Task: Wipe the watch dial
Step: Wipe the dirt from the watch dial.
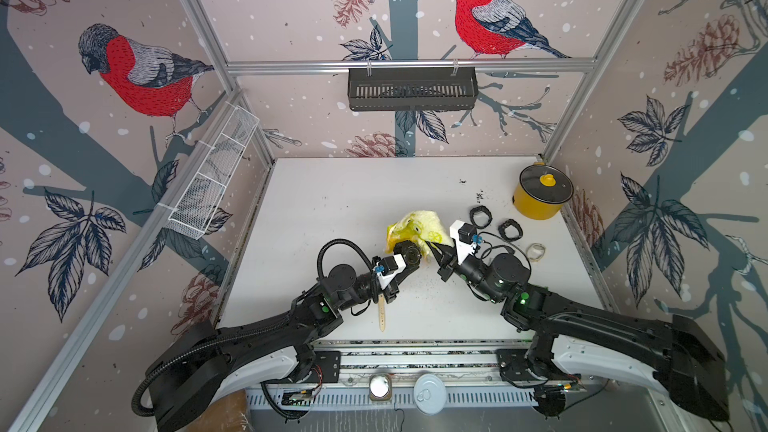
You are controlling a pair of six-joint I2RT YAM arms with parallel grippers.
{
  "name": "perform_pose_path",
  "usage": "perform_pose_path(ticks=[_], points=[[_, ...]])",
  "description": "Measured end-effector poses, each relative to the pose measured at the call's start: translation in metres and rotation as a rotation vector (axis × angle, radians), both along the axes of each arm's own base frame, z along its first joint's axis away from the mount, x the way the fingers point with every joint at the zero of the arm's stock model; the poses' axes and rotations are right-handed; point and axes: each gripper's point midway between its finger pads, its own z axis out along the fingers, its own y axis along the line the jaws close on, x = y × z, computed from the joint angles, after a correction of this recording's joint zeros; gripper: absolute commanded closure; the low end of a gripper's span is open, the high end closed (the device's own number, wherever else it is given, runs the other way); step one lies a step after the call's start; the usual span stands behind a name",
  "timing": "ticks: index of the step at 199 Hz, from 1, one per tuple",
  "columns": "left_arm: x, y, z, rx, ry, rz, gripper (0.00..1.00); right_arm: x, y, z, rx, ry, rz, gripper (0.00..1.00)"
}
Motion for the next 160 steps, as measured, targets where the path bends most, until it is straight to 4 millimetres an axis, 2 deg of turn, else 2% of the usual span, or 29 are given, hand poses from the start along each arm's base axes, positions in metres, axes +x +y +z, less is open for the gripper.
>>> perform_pose_path(ticks=[26,41,111,142,160], points=[[0.000,-0.001,-0.002,0.004,0.006,0.000,1.00,-0.006,0.021,-0.007,-0.043,-0.008,0.034,0.96],[0.002,-0.002,-0.007,0.014,0.023,0.002,1.00,-0.011,0.025,-0.010,-0.057,-0.025,0.013,0.96],[0.006,-0.011,-0.012,0.022,0.096,-0.013,1.00,-0.015,0.014,-0.019,-0.003,-0.023,-0.032,0.96],[0.006,-0.012,-0.009,0.012,0.107,-0.018,1.00,-0.018,0.007,-0.013,0.048,-0.007,-0.020,0.97],[0.007,-0.012,-0.001,-0.014,0.087,-0.012,1.00,-0.017,-0.005,-0.003,0.085,0.000,0.004,0.96]])
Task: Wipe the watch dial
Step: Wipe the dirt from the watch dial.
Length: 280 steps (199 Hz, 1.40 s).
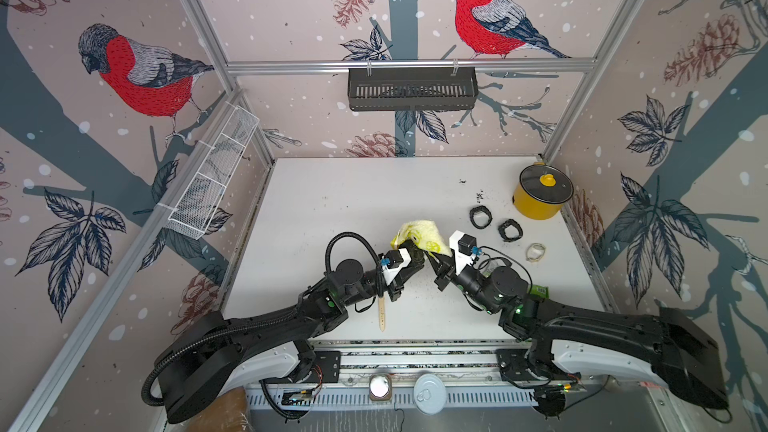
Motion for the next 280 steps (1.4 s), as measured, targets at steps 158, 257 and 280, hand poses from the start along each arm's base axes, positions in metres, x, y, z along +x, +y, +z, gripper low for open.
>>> perform_pose_path(ticks=[158,257,280], points=[[0.004,-0.004,0.003,0.002,0.033,0.001,1.00,-0.017,0.024,-0.005,-0.048,-0.015,0.143,0.96],[0.005,0.003,-0.006,0.014,0.050,0.033,1.00,-0.021,0.006,-0.035,-0.052,0.029,0.131,0.97],[0.007,0.002,-0.002,-0.005,0.036,0.033,1.00,-0.021,0.010,-0.029,-0.047,0.029,0.147,0.97]])
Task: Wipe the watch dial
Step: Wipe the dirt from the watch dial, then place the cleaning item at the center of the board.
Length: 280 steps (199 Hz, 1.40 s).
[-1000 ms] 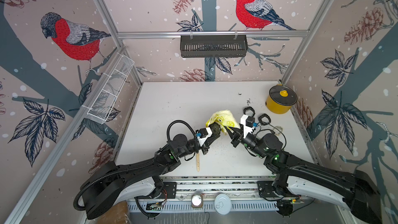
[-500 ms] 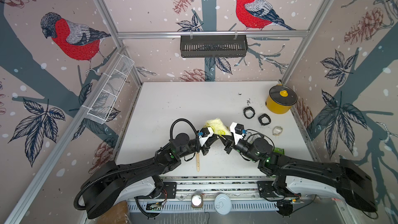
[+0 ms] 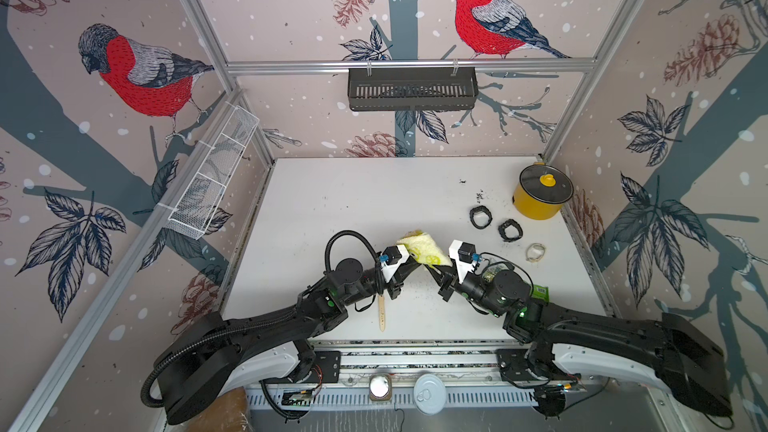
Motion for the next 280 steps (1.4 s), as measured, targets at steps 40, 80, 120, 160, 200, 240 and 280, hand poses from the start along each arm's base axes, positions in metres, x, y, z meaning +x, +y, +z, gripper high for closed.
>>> perform_pose_path(ticks=[40,80,120,160,200,240,280], points=[[0.012,0.000,-0.006,0.000,0.015,0.049,1.00,0.011,0.024,0.004,0.009,0.026,0.003,0.97],[0.017,0.006,-0.005,-0.008,0.017,0.093,1.00,0.019,0.027,0.004,0.036,0.041,-0.003,0.97],[0.003,0.009,-0.005,-0.009,-0.002,0.042,1.00,0.029,0.009,-0.002,0.066,0.077,-0.017,0.97],[-0.008,0.010,-0.003,-0.018,-0.026,-0.006,1.00,0.043,-0.001,-0.016,0.032,0.105,-0.107,0.97],[-0.032,0.010,0.029,-0.118,-0.158,-0.112,1.00,0.056,-0.021,-0.037,-0.037,0.173,-0.193,0.96],[-0.048,0.014,0.037,-0.132,-0.224,-0.173,1.00,0.073,-0.062,-0.031,-0.002,0.186,-0.305,0.96],[-0.064,0.019,0.036,-0.136,-0.292,-0.222,1.00,0.075,-0.078,-0.057,-0.037,0.254,-0.313,0.92]])
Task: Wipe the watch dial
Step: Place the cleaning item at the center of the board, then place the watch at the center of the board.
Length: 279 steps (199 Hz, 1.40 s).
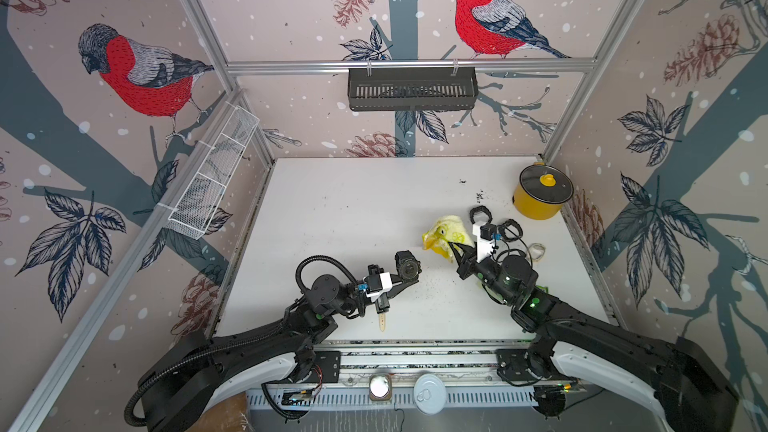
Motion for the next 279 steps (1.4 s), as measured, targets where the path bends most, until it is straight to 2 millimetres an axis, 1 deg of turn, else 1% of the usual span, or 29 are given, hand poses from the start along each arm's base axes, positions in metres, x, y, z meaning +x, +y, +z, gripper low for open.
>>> perform_pose_path(ticks=[9,22,41,55,71,80,92,99,112,125,128,137,142,168,186,197,208,230,245,263,279], points=[[-0.003,0.000,0.000,0.001,-0.018,-0.013,1.00,-0.003,0.005,-0.012,-0.021,0.030,0.036,0.90],[-0.009,0.001,0.001,0.002,-0.048,-0.037,1.00,-0.009,0.014,-0.031,-0.056,0.082,0.095,0.83],[-0.014,0.001,0.001,0.003,-0.083,-0.055,1.00,-0.018,0.024,-0.064,-0.120,0.176,0.164,0.81],[-0.017,0.001,-0.002,0.011,-0.102,-0.072,1.00,-0.022,0.027,-0.084,-0.161,0.236,0.186,0.81],[-0.019,0.001,-0.003,0.014,-0.114,-0.077,1.00,-0.021,0.027,-0.099,-0.194,0.277,0.184,0.77],[-0.019,0.001,-0.003,0.017,-0.122,-0.077,1.00,-0.020,0.028,-0.104,-0.206,0.292,0.183,0.71],[-0.019,0.001,-0.003,0.018,-0.129,-0.079,1.00,-0.017,0.029,-0.107,-0.217,0.303,0.181,0.55],[-0.022,0.000,-0.004,0.019,-0.136,-0.090,1.00,-0.015,0.030,-0.107,-0.221,0.308,0.178,0.49],[-0.022,0.000,-0.004,0.020,-0.139,-0.093,1.00,-0.010,0.032,-0.101,-0.228,0.295,0.169,0.45],[-0.022,0.000,-0.003,0.020,-0.138,-0.092,1.00,-0.005,0.032,-0.089,-0.235,0.255,0.155,0.43],[-0.022,0.000,-0.003,0.020,-0.138,-0.092,1.00,-0.004,0.033,-0.084,-0.233,0.237,0.155,0.43],[-0.021,-0.001,-0.002,0.022,-0.137,-0.094,1.00,-0.002,0.032,-0.070,-0.231,0.183,0.151,0.34],[-0.021,-0.001,-0.002,0.024,-0.135,-0.096,1.00,-0.002,0.030,-0.060,-0.231,0.143,0.144,0.31],[-0.024,-0.004,0.001,0.028,-0.134,-0.126,1.00,-0.008,0.022,-0.010,-0.233,-0.081,0.147,0.29],[-0.028,-0.007,0.003,0.033,-0.133,-0.159,1.00,-0.016,0.019,0.015,-0.270,-0.237,0.168,0.29],[-0.033,-0.008,0.001,0.041,-0.132,-0.187,1.00,-0.030,0.018,0.025,-0.296,-0.354,0.216,0.29],[-0.040,-0.010,-0.002,0.053,-0.136,-0.225,1.00,-0.046,0.020,0.031,-0.314,-0.458,0.278,0.28],[-0.054,-0.013,-0.002,0.070,-0.172,-0.294,1.00,-0.084,0.025,0.049,-0.305,-0.685,0.412,0.28],[-0.065,-0.015,-0.001,0.084,-0.206,-0.350,1.00,-0.111,0.032,0.057,-0.282,-0.816,0.507,0.28],[-0.074,-0.018,-0.005,0.105,-0.228,-0.393,1.00,-0.137,0.041,0.064,-0.252,-0.925,0.589,0.28],[-0.075,-0.019,-0.011,0.127,-0.228,-0.406,1.00,-0.155,0.050,0.066,-0.236,-0.982,0.644,0.30]])
